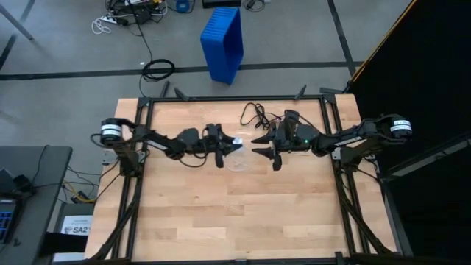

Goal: Insert USB
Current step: Insert the white charger adapter into the black outlet extension

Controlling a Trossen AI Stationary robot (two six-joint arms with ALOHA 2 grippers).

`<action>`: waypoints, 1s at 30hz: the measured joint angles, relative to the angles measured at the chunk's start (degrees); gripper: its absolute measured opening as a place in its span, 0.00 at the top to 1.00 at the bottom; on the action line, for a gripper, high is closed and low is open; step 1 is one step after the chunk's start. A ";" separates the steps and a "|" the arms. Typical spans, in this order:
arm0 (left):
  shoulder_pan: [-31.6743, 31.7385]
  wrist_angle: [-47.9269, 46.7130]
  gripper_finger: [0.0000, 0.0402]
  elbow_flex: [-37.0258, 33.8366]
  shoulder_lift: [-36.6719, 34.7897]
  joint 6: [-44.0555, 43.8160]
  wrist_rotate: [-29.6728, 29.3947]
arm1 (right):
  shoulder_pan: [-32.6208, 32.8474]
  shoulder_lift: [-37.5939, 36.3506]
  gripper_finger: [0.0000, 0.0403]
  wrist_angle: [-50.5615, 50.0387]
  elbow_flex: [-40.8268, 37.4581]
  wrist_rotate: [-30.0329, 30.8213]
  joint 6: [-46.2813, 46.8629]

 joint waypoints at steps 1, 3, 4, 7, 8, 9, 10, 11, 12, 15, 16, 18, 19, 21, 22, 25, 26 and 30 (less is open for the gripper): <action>0.04 -0.18 0.82 0.84 0.82 -0.28 1.32 | -0.42 0.00 0.66 -0.14 0.00 -0.09 -0.23; 0.06 -1.77 0.82 2.40 1.67 -0.38 3.71 | -1.53 0.00 0.66 -0.12 0.00 0.47 -0.29; 0.06 -2.36 0.82 2.83 1.95 -0.40 4.28 | -2.19 -0.09 0.67 -0.25 0.00 0.90 -0.27; 0.06 -3.99 0.82 3.29 1.94 -0.91 7.34 | -4.37 -0.13 0.67 0.19 0.00 2.15 -0.24; 0.06 -4.77 0.82 3.43 1.91 -1.65 8.62 | -5.26 -0.13 0.68 0.73 0.00 2.27 0.12; 0.06 -5.67 0.82 3.43 1.91 -2.40 10.10 | -6.05 -0.17 0.68 1.21 0.15 2.26 0.55; 0.00 -6.83 0.82 3.42 1.91 -3.47 11.18 | -6.83 -0.20 0.68 1.19 0.72 2.18 0.98; -0.15 -8.10 0.82 3.42 1.91 -3.91 11.42 | -7.45 -0.20 0.68 1.21 1.40 1.83 1.35; -0.38 -9.67 0.82 3.42 1.91 -4.30 11.56 | -8.09 -0.22 0.68 1.21 2.01 0.85 1.77; -1.35 -12.53 0.82 3.40 1.93 -4.38 12.25 | -9.27 -0.24 0.67 0.09 5.30 -2.09 3.08; -1.70 -12.59 0.82 3.40 1.95 -4.35 12.29 | -9.33 -0.28 0.67 -0.70 6.54 -2.66 3.27; -2.10 -12.29 0.82 3.53 1.94 -3.37 12.34 | -9.14 -0.30 0.68 -3.76 9.08 -3.54 3.19; -2.25 -12.18 0.82 3.88 1.93 -3.09 12.30 | -8.88 -0.28 0.68 -5.83 10.46 -3.63 2.90; -2.36 -12.14 0.82 4.58 1.93 -2.03 12.52 | -8.15 -0.27 0.68 -10.77 13.48 -3.74 1.60; -2.34 -12.15 0.82 4.88 1.93 -1.60 12.61 | -7.81 -0.28 0.68 -13.63 14.90 -3.77 0.59; -2.31 -9.42 0.82 5.24 1.93 -0.07 12.96 | -6.76 -0.68 0.68 -23.35 18.32 -3.71 -3.86; -2.10 -8.15 0.82 5.24 1.93 -0.05 13.86 | -6.46 -1.04 0.68 -25.99 19.30 -3.72 -4.87; -0.95 -6.17 0.82 5.24 1.89 -0.24 17.81 | -6.06 -3.43 0.69 -36.08 22.22 -3.83 -7.18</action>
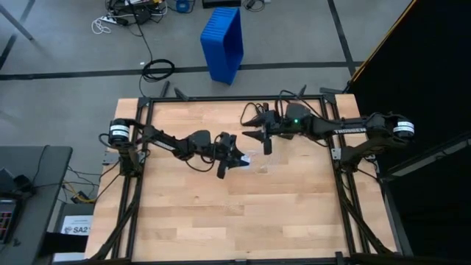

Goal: Insert USB
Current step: Insert the white charger adapter into the black outlet extension

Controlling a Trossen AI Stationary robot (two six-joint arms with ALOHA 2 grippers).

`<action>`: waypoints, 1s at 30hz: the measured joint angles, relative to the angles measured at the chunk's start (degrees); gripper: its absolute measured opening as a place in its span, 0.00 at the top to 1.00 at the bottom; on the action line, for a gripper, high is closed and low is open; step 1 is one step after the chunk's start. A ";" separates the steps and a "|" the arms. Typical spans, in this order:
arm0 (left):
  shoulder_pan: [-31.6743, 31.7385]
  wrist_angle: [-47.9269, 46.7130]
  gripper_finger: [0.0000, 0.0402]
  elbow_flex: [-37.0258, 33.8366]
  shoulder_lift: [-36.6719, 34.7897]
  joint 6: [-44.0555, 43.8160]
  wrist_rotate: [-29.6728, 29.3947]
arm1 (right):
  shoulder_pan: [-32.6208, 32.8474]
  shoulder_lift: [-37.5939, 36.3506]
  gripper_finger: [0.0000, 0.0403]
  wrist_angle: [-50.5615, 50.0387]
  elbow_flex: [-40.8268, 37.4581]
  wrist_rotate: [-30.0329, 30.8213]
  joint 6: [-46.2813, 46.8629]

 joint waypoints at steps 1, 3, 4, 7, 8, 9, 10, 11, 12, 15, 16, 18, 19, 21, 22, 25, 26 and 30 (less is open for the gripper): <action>0.15 -0.27 0.82 0.00 0.00 0.00 0.59 | 0.06 -0.78 0.69 -3.08 0.16 -0.35 -0.43; 0.24 -1.64 0.82 0.00 -0.02 0.04 0.74 | 0.23 -2.55 0.69 -8.17 0.16 -0.98 -0.78; 0.27 -2.31 0.82 0.00 -0.02 0.20 0.82 | 0.31 -3.63 0.69 -10.28 0.16 -1.11 -0.98; 0.54 -2.47 0.82 -0.02 -0.02 1.27 0.83 | 0.35 -7.80 0.68 -18.20 0.23 -1.09 -1.05; 0.77 -2.37 0.82 -0.02 -0.18 1.44 0.77 | 0.33 -9.26 0.67 -21.33 0.23 -0.78 -0.86; 1.03 -2.42 0.82 -0.02 -0.30 1.62 0.74 | 0.36 -10.85 0.67 -24.75 0.23 -0.47 -0.58; 1.35 -2.37 0.82 -0.04 -0.38 1.86 0.73 | 0.64 -12.33 0.67 -27.33 0.21 0.10 -0.33; 1.70 -2.31 0.82 -0.04 -0.63 2.12 0.73 | 1.15 -13.64 0.67 -29.26 0.15 1.27 -0.16; 2.05 -2.40 0.82 -0.04 -0.90 2.17 0.77 | 1.90 -14.89 0.67 -30.20 -0.40 2.83 -0.15; 2.91 -1.99 0.82 -0.04 -1.46 2.60 1.60 | 4.19 -17.03 0.68 -28.94 -4.67 8.39 0.44; 3.08 -2.13 0.82 -0.06 -1.63 2.58 2.31 | 4.71 -17.05 0.68 -28.33 -6.29 10.25 0.95; 3.15 -2.00 0.82 -0.07 -1.72 2.83 3.59 | 5.14 -16.84 0.68 -27.61 -9.86 13.08 2.57; 3.14 -1.92 0.82 -0.07 -1.73 2.85 4.36 | 5.12 -16.22 0.68 -26.92 -11.54 13.96 3.65; 3.10 -1.73 0.82 -0.07 -1.75 2.89 5.56 | 4.50 -14.59 0.68 -25.75 -14.57 13.96 5.03; 3.09 -1.82 0.82 -0.09 -1.75 2.93 5.82 | 4.31 -13.57 0.68 -24.94 -15.80 13.50 5.12; 3.11 -2.28 0.82 -0.09 -1.77 2.93 5.85 | 4.64 -10.34 0.66 -21.17 -18.86 10.41 -0.04; 3.15 -2.31 0.82 -0.09 -1.77 2.93 5.84 | 5.15 -9.28 0.65 -20.58 -19.71 9.51 -2.69; 3.11 -2.16 0.82 -0.10 -1.77 2.93 5.86 | 8.20 -5.08 0.62 -17.81 -21.67 7.69 -9.07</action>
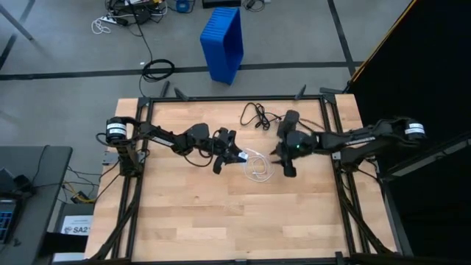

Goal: Insert USB
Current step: Insert the white charger adapter into the black outlet extension

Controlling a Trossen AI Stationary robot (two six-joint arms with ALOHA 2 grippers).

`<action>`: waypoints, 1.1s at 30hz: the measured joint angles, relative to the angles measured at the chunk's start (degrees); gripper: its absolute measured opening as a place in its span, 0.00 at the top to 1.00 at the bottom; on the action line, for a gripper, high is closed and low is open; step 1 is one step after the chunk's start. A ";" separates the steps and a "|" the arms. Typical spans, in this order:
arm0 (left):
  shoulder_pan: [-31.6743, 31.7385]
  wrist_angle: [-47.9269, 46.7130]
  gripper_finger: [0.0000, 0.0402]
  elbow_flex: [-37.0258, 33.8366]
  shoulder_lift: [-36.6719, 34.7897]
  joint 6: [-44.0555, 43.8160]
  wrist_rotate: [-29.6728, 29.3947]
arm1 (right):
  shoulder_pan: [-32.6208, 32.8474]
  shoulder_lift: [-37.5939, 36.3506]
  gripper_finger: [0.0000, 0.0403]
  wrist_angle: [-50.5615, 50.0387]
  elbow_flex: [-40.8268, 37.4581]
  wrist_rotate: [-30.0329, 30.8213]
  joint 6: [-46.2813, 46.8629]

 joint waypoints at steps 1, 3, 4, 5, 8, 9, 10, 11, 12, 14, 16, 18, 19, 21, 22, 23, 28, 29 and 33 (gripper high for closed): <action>0.00 -0.19 0.82 0.01 0.00 0.00 0.00 | 0.83 1.09 0.60 0.33 0.00 -0.28 -0.03; 0.00 -0.45 0.82 -0.01 0.00 0.00 -0.02 | 2.52 3.67 0.58 1.80 -0.02 -1.21 0.14; 0.00 -0.50 0.82 -0.01 0.00 0.00 0.00 | 3.51 5.00 0.56 3.17 -0.04 -1.36 0.50; 0.00 -0.58 0.82 -0.01 0.00 0.00 -0.01 | 4.48 6.44 0.54 5.24 -0.04 -1.47 0.81; 0.07 -0.59 0.82 -0.01 0.00 0.02 -0.02 | 6.91 11.47 0.49 12.74 -0.04 -1.34 1.05; 0.05 -0.56 0.82 -0.01 0.00 0.02 -0.02 | 7.56 13.19 0.47 14.49 -0.04 -0.52 0.80; 0.04 -0.54 0.82 -0.01 0.00 0.02 -0.02 | 8.02 14.95 0.45 16.30 -0.03 0.88 0.23; 0.04 -0.41 0.82 -0.01 0.00 0.01 -0.04 | 8.41 16.61 0.44 17.76 -0.01 2.82 -0.13; 0.06 -0.40 0.82 -0.01 0.00 0.00 -0.02 | 8.67 18.11 0.42 18.51 -0.02 4.81 -0.36; 0.04 -0.40 0.82 -0.01 0.00 -0.01 -0.04 | 8.60 20.45 0.41 20.62 0.14 6.24 -0.34; 0.04 -0.45 0.82 -0.01 0.00 -0.02 -0.04 | 8.32 22.16 0.41 22.59 0.24 6.39 -0.20; 0.05 -0.58 0.82 -0.01 0.00 0.00 -0.04 | 8.23 23.20 0.44 23.45 0.24 6.40 -0.19; 0.04 -0.60 0.82 -0.01 0.00 -0.02 -0.04 | 8.23 23.33 0.47 23.70 0.24 6.37 -0.20; 0.04 -0.64 0.82 -0.01 0.00 -0.01 -0.04 | 8.23 23.38 0.54 23.66 0.24 6.03 -0.22; 0.05 -0.65 0.82 -0.01 0.00 0.00 -0.04 | 8.24 23.39 0.58 23.51 0.23 5.83 -0.24; 0.04 -0.65 0.82 -0.01 0.00 0.00 -0.04 | 8.25 23.40 0.63 23.33 0.22 5.74 -0.23; 0.04 -0.61 0.82 -0.01 0.00 -0.02 -0.04 | 8.25 23.44 0.88 22.85 0.17 5.62 0.13; 0.04 -0.61 0.82 -0.01 0.00 -0.04 -0.04 | 8.25 23.44 0.93 22.79 0.15 5.52 0.63; 0.04 -0.59 0.82 -0.01 0.00 -0.42 -0.04 | 8.48 22.45 0.99 21.85 0.15 8.11 3.57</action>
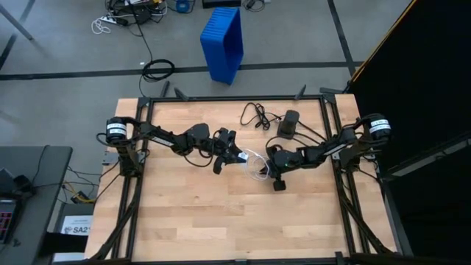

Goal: Insert USB
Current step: Insert the white charger adapter into the black outlet extension

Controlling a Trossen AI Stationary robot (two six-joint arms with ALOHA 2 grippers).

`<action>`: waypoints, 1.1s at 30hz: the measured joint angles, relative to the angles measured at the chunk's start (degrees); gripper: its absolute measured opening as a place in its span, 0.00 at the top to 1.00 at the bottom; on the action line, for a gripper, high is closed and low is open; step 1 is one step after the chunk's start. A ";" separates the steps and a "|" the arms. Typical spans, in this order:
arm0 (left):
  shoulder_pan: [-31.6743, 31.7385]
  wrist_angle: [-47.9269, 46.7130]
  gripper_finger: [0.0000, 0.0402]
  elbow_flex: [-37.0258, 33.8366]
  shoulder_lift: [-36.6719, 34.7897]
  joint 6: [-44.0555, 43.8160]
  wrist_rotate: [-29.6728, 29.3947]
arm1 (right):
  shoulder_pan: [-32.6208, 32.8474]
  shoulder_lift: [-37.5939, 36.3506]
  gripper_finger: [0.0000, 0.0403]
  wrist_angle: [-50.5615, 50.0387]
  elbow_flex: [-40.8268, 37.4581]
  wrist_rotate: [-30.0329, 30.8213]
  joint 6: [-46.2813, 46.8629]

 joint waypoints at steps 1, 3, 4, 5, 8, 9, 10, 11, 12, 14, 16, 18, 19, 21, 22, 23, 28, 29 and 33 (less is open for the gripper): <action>0.00 0.00 0.82 0.00 0.00 -0.01 0.04 | 0.18 -0.81 0.99 -0.66 -0.04 1.18 0.13; 0.00 0.00 0.82 0.00 0.00 -0.02 0.85 | 0.52 -3.47 1.00 -3.25 -0.32 4.41 0.16; 0.00 0.02 0.82 0.00 0.00 -0.02 1.42 | 0.63 -5.17 1.00 -4.41 -0.35 5.73 0.15; 0.00 0.02 0.82 0.00 0.00 -0.08 2.38 | 0.77 -7.44 1.00 -6.14 -0.15 7.12 0.14; 0.07 0.32 0.82 0.00 0.00 -1.64 4.08 | 0.89 -14.38 1.00 -13.45 1.76 10.98 0.31; 0.09 0.31 0.82 0.00 0.00 -2.10 4.39 | 0.89 -16.65 1.00 -16.59 2.34 11.70 0.31; 0.11 0.28 0.82 0.00 0.00 -2.50 4.89 | 0.96 -18.77 1.00 -19.13 2.94 12.38 0.21; 0.11 0.22 0.82 0.00 0.00 -2.64 5.20 | 1.03 -20.84 1.00 -20.35 3.74 13.04 -0.10; 0.11 0.15 0.82 0.00 0.00 -2.64 5.22 | 1.19 -22.93 1.00 -21.26 4.69 13.83 -0.73; 0.13 -0.36 0.82 0.00 0.00 -2.69 5.40 | 1.34 -26.90 1.00 -23.67 6.49 15.50 -2.61; 0.15 -0.77 0.82 0.00 0.00 -2.69 5.40 | 1.35 -29.72 1.00 -26.94 8.81 17.22 -5.01; 0.15 -1.62 0.82 0.00 0.00 -2.65 5.40 | 1.33 -32.19 1.00 -29.04 11.71 19.68 -7.88; 0.15 -2.64 0.82 0.00 0.00 -2.46 5.42 | 1.15 -32.90 1.00 -29.36 13.41 21.19 -9.65; 0.15 -4.92 0.82 0.00 0.00 -1.59 5.40 | 0.56 -33.77 1.00 -29.96 16.85 23.25 -13.68; 0.15 -6.05 0.82 -0.02 0.02 -1.15 5.39 | 0.02 -33.92 1.00 -30.34 18.76 23.74 -15.63; 0.15 -7.32 0.82 0.02 0.02 -0.72 5.27 | -0.62 -33.93 1.00 -30.68 20.93 23.79 -17.13; -0.37 -14.40 0.82 0.01 0.02 0.38 3.44 | -5.67 -32.49 1.00 -33.09 30.42 23.47 -21.74; -0.44 -15.47 0.82 0.02 0.02 0.41 2.43 | -6.95 -32.27 1.00 -34.41 31.78 22.07 -21.75; -0.44 -17.49 0.82 0.00 0.00 0.29 -0.77 | -11.42 -31.58 1.00 -38.62 33.74 13.34 -17.23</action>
